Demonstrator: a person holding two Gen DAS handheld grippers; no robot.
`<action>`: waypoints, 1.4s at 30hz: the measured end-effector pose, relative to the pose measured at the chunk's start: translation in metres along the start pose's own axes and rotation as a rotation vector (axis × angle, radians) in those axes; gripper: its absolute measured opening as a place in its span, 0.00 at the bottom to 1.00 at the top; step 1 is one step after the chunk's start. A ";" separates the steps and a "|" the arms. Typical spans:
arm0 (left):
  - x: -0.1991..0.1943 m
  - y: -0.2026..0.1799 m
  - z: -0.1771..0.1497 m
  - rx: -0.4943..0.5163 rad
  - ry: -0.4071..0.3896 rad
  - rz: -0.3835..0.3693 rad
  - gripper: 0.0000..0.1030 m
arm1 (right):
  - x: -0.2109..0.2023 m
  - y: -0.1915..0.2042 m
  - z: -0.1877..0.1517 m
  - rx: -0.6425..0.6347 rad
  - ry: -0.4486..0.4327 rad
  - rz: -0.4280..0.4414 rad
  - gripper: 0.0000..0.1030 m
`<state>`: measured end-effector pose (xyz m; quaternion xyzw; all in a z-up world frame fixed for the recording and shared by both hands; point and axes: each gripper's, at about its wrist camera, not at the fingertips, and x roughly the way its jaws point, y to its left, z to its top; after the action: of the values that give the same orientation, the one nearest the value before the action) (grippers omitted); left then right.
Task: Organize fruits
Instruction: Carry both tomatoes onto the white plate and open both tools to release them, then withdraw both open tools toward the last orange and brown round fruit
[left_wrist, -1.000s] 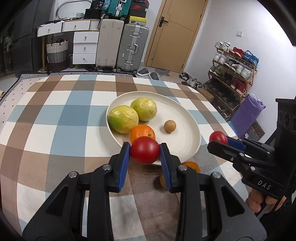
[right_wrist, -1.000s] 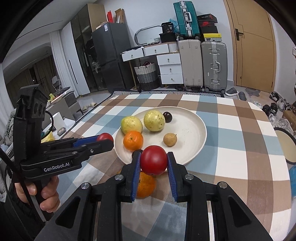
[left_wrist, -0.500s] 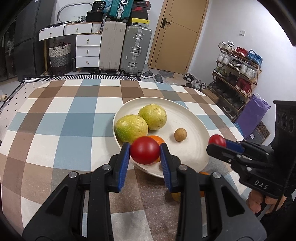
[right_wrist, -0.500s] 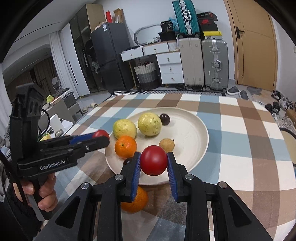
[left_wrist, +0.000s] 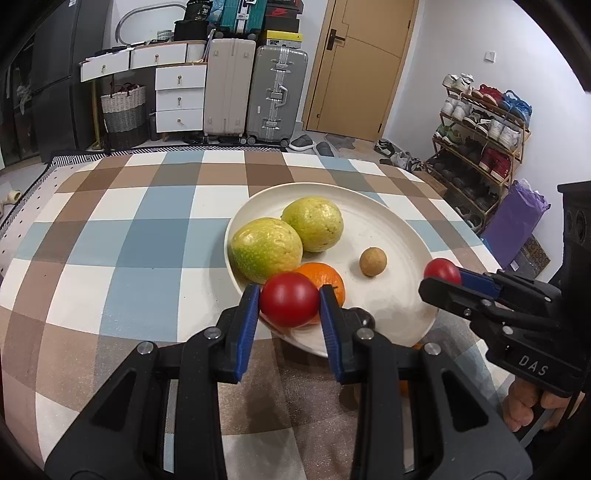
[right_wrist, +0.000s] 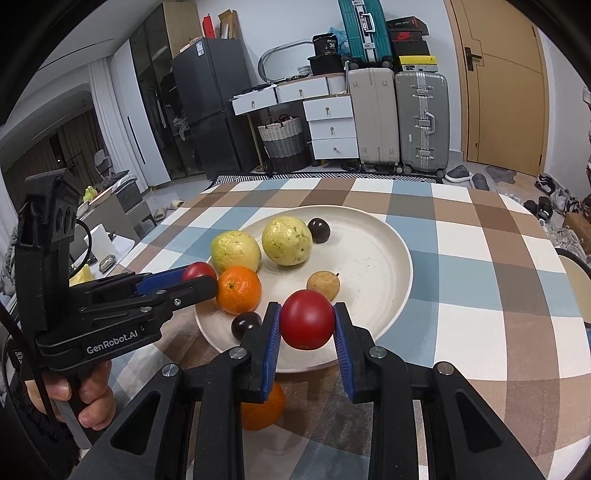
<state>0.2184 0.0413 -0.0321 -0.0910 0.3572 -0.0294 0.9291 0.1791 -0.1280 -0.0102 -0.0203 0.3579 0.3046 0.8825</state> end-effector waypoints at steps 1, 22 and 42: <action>0.001 -0.001 0.000 -0.001 0.001 -0.003 0.29 | 0.001 0.000 0.000 0.003 0.002 -0.001 0.28; 0.011 -0.014 -0.002 0.020 0.030 -0.018 0.29 | 0.012 -0.012 -0.002 0.094 0.034 -0.036 0.28; -0.022 0.002 -0.012 0.002 -0.046 0.048 0.92 | -0.013 -0.019 -0.012 0.082 -0.014 -0.049 1.00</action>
<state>0.1939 0.0444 -0.0267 -0.0823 0.3378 -0.0055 0.9376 0.1747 -0.1538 -0.0144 0.0094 0.3631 0.2679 0.8923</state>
